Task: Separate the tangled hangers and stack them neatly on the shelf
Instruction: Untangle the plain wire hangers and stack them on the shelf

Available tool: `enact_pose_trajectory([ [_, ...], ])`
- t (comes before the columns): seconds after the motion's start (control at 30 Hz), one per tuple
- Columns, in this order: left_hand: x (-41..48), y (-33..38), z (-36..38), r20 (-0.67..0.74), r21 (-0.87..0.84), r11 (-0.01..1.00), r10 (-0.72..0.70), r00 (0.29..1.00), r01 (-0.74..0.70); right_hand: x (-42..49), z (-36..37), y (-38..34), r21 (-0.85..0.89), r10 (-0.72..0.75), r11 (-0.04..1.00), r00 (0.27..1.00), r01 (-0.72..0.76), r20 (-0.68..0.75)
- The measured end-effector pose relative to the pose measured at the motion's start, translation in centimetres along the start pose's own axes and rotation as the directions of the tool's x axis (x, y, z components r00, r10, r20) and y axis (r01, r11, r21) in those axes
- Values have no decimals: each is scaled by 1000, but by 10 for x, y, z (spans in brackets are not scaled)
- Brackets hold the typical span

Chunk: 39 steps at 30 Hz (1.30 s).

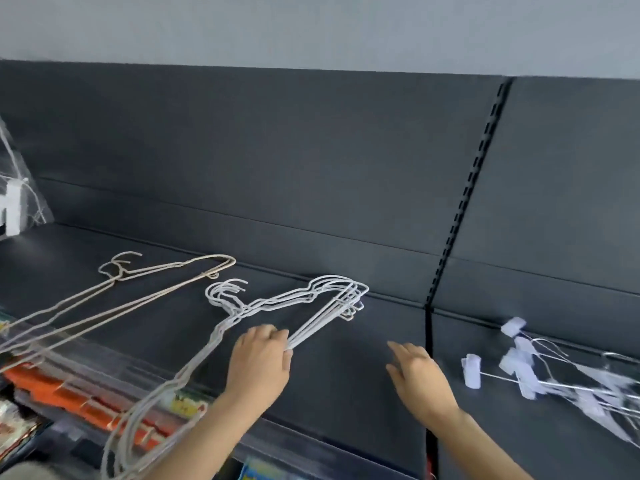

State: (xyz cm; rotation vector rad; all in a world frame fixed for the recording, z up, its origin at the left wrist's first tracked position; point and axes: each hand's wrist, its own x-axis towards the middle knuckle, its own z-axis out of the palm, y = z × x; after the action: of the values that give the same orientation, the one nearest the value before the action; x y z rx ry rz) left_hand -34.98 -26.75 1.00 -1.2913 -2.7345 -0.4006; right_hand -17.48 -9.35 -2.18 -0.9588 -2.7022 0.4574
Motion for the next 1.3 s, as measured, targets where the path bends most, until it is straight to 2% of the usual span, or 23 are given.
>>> enact_pose_trajectory([
  [0.2, -5, 86, 20, 85, -78, 966, 252, 964, -246, -63, -42, 49, -103, 158, 981, 986, -163, -59],
  [0.4, -17, 182, 31, 131, -138, 905, 419, 898, -402, -128, -86, 115, -150, 269, 945, 952, -290, -147],
  [0.83, -84, 430, 57, 161, -247, 795, 597, 786, -554, -272, -183, 290, -148, 460, 857, 863, -493, -207],
  [1.13, -113, 560, 73, 149, -284, 704, 703, 695, -651, -345, -229, 375, -78, 579, 780, 763, -621, -288],
  [1.3, -109, 616, 88, 122, -327, 638, 760, 639, -697, -365, -247, 412, -67, 611, 753, 733, -655, -299],
])
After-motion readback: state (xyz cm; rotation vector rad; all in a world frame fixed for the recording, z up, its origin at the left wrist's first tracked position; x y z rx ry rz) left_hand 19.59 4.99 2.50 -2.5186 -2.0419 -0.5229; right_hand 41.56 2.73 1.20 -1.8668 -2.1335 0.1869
